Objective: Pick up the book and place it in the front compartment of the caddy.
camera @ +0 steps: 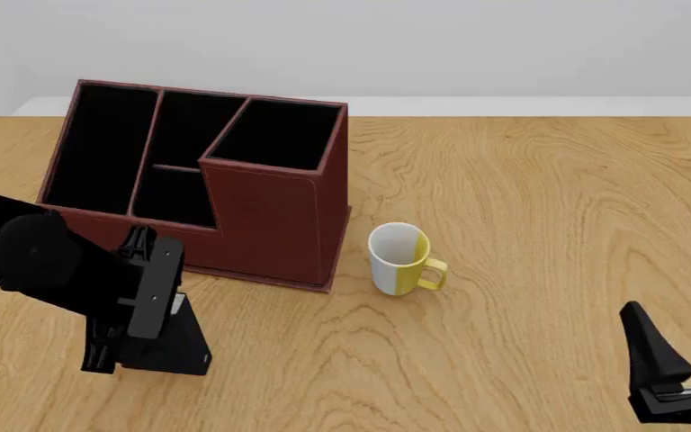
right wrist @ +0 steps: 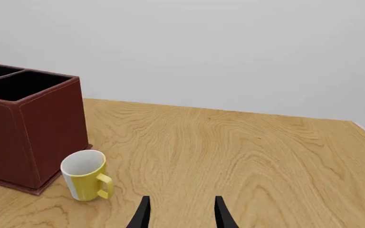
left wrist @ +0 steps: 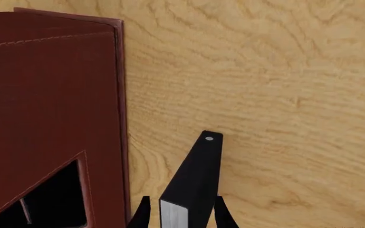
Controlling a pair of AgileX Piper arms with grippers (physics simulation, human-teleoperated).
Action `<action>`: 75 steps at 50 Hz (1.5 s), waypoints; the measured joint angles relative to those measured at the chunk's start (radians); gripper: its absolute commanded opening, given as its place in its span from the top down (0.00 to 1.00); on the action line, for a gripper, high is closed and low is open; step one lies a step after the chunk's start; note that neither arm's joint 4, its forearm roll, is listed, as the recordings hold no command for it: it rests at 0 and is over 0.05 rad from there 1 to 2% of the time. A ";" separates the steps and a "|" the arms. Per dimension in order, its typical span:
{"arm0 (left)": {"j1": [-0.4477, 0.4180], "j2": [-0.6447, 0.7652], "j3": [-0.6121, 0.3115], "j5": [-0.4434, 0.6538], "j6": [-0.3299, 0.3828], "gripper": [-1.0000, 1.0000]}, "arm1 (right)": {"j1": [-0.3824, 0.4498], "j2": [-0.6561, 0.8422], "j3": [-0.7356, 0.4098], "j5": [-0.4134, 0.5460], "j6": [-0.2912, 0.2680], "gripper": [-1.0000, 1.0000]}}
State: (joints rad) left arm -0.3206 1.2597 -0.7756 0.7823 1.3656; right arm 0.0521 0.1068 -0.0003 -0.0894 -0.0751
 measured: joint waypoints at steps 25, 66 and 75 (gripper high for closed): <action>-0.017 -0.058 -0.025 0.094 -0.020 1.00 | 0.004 -0.001 0.000 -0.001 0.001 0.00; 0.107 -0.254 -0.263 0.404 0.160 1.00 | 0.007 -0.073 -0.003 0.057 0.020 0.00; 0.122 -0.281 -0.312 0.428 0.201 1.00 | 0.011 -0.088 -0.003 0.070 0.026 0.00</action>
State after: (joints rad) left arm -0.1987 0.9792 -1.0878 1.2103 1.5669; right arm 0.0628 0.0189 -0.0034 -0.0193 -0.0495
